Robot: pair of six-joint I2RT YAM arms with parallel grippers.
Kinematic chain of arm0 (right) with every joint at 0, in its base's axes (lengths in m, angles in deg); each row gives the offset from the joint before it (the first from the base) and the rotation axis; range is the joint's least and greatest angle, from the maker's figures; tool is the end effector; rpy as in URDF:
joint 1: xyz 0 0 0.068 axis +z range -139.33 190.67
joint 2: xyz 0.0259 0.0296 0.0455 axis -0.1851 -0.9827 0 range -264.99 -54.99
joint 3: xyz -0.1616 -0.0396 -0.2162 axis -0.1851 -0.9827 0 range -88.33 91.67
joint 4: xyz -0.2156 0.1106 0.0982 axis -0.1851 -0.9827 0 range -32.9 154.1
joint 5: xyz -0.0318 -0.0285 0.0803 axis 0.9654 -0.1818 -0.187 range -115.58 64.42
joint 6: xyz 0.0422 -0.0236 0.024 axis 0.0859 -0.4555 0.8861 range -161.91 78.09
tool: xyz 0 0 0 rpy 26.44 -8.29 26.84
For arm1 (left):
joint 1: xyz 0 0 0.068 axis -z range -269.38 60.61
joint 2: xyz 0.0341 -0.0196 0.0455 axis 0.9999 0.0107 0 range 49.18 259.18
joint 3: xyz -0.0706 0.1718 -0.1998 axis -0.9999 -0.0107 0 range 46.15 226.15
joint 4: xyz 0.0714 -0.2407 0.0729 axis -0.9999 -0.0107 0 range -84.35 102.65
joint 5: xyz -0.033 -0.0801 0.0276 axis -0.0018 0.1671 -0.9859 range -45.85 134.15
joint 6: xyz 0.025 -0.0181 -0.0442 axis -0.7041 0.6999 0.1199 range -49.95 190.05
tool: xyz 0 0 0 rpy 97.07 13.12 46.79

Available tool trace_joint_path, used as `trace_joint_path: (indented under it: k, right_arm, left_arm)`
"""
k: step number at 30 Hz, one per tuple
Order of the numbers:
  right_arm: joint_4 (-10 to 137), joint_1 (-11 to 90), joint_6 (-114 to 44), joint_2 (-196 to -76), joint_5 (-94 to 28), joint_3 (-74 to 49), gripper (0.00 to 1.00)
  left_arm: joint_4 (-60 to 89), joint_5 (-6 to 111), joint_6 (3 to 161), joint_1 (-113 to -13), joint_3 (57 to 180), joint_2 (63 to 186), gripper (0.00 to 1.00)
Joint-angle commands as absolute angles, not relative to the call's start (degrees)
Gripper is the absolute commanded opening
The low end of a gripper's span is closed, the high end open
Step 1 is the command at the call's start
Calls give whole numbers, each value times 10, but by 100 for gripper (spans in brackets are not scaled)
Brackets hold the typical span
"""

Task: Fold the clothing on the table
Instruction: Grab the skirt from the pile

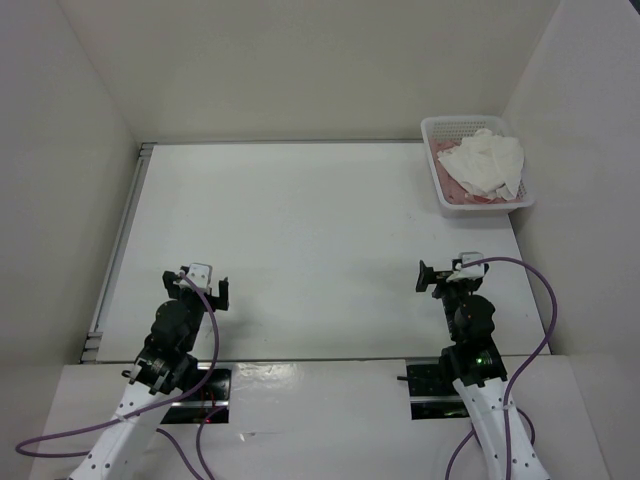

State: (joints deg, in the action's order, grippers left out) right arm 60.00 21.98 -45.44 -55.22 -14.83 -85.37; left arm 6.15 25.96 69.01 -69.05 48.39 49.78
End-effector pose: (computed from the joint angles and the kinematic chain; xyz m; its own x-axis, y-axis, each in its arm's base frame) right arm 0.1061 0.0144 0.1836 -0.0227 -0.0662 -0.9975 -0.0113 0.9978 -0.0660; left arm 0.1038 -0.0265 0.1742 -0.0788 0.0475 -0.9958 0.0398 0.9982 0.0445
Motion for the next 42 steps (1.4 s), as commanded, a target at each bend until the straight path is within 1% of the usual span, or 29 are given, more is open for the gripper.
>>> trace_joint_path:
  k: [1, 4, 8, 11, 15, 18, 19, 20, 21, 24, 28, 30, 34, 35, 36, 39, 40, 42]
  right_arm:
    - [616, 217, -432, -505, -125, -878, 98]
    - [616, 217, -427, -505, -91, -866, 98]
    - [616, 217, -427, -505, -91, -826, 98]
    - [625, 217, -458, -505, -96, -804, 98]
    - [648, 217, -481, -505, -70, -764, 98]
    - [640, 211, -461, -514, -64, -714, 98]
    - [624, 211, -451, -523, -59, -676, 98]
    - [609, 211, -425, -567, -45, -631, 98]
    - [589, 211, -417, -584, -36, -582, 98]
    - [546, 211, -406, -638, -19, -492, 98]
    - [439, 211, -383, -718, 2, -384, 98]
    - [414, 211, -363, -759, 2, -328, 98]
    - [353, 206, -362, -826, -25, -244, 98]
    - [323, 206, -362, -846, -26, -207, 98]
    - [309, 206, -371, -889, -26, -189, 98]
    - [268, 181, -378, -947, -32, -115, 98]
    - [258, 160, -378, -980, -39, -96, 98]
    - [216, 138, -391, -1019, -84, -29, 98]
  left_arm:
    - [74, 253, 702, -689, 463, 424, 100]
    - [74, 253, 702, -689, 463, 424, 100]
    - [74, 253, 702, -689, 463, 424, 100]
    - [74, 253, 702, -689, 463, 424, 100]
    - [74, 253, 702, -689, 463, 424, 100]
    - [74, 253, 702, -689, 463, 424, 100]
    - [74, 253, 702, -689, 463, 424, 100]
    - [74, 253, 702, -689, 463, 424, 100]
    - [74, 253, 702, -689, 463, 424, 100]
    - [74, 253, 702, -689, 463, 424, 100]
    - [74, 253, 702, -689, 463, 424, 100]
    - [74, 253, 702, -689, 463, 424, 100]
    - [74, 253, 702, -689, 463, 424, 100]
    - [74, 253, 702, -689, 463, 424, 100]
    - [74, 253, 702, -689, 463, 424, 100]
    - [74, 253, 702, -689, 463, 424, 100]
    - [74, 253, 702, -689, 463, 424, 100]
    - [74, 253, 702, -689, 463, 424, 100]
